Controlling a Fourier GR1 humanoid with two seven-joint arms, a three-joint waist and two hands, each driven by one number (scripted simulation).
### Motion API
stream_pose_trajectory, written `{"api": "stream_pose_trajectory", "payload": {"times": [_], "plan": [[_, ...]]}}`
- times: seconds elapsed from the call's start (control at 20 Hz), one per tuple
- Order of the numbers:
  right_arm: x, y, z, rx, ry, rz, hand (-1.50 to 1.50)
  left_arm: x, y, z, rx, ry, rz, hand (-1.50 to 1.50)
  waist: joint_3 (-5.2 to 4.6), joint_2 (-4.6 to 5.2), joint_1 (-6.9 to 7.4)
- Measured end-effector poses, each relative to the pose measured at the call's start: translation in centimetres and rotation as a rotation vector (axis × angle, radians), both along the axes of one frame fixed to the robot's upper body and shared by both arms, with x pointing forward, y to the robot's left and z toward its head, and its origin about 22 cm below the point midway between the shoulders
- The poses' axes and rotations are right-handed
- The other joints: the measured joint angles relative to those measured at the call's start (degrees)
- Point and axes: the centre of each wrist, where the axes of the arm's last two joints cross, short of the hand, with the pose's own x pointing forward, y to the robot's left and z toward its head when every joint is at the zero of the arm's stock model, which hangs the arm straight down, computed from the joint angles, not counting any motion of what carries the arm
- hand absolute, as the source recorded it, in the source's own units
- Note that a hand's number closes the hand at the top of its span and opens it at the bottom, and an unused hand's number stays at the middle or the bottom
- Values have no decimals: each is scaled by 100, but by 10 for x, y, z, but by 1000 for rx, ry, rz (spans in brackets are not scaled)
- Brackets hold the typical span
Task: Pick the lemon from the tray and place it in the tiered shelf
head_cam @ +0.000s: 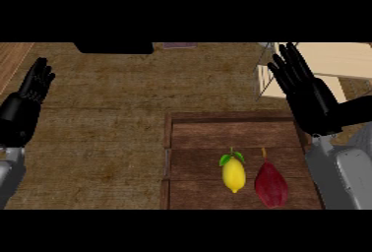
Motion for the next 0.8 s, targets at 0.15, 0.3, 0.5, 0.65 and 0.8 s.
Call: {"api": "stream_pose_trajectory", "payload": {"times": [0.15,0.3,0.5,0.65,0.8], "plan": [[-11,-18,1,-113,-23,-102,150,-12,0,-25,-53,107,43,0,44,-51,-70],[-22,-55,15,-289,-92,-277,150,-33,7,-62,-125,294,132,0,49,-100,-277],[-48,-107,-12,-577,98,-518,-150,-54,0,-97,-229,468,182,0,30,-71,-484],[-84,-112,-28,-614,140,-596,-150,-55,-9,-98,-279,507,172,0,68,-116,-422],[-119,-103,-29,-655,128,-584,-150,-53,-16,-99,-296,529,160,0,85,-125,-341]]}}
